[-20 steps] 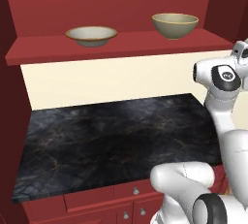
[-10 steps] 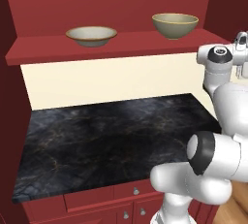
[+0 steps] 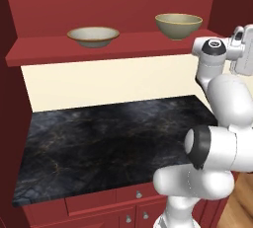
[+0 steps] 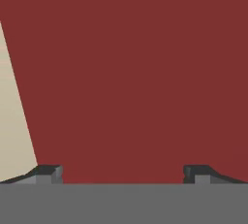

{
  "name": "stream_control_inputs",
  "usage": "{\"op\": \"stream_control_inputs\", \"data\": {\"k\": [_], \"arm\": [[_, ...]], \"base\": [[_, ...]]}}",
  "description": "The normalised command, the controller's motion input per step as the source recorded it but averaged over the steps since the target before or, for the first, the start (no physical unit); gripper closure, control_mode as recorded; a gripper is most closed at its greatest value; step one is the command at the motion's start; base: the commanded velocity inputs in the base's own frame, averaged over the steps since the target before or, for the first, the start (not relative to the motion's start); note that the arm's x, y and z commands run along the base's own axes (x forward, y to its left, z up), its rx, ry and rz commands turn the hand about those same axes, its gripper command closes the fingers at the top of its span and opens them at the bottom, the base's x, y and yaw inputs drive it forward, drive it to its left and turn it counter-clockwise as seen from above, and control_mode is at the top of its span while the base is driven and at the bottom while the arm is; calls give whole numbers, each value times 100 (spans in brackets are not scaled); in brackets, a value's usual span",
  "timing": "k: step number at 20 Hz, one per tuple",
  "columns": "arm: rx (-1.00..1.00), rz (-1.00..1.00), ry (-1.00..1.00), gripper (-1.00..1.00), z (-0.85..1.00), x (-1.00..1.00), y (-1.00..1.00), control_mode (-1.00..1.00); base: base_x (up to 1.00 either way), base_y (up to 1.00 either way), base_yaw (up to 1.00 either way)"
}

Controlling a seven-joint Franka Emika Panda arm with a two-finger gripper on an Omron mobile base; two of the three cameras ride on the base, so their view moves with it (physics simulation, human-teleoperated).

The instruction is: Move the bowls from the cabinet to the plates on the dining table.

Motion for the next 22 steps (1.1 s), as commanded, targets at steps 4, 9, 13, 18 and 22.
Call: {"op": "stream_control_inputs", "data": {"k": [4,9,13,18,22], "arm": [[5,4,-23,-100,18,0,46,-100],[3,10,-22,-100,12,-22,44,-100],[4,11,-25,-100,0,-36,46,-100],[5,20,-25,-100,-7,-47,50,-100],[10,13,-27,-100,4,-9,38,-100]], "base": [[0,0,0],[0,0,0],[0,0,0],[0,0,0],[0,0,0]]}}
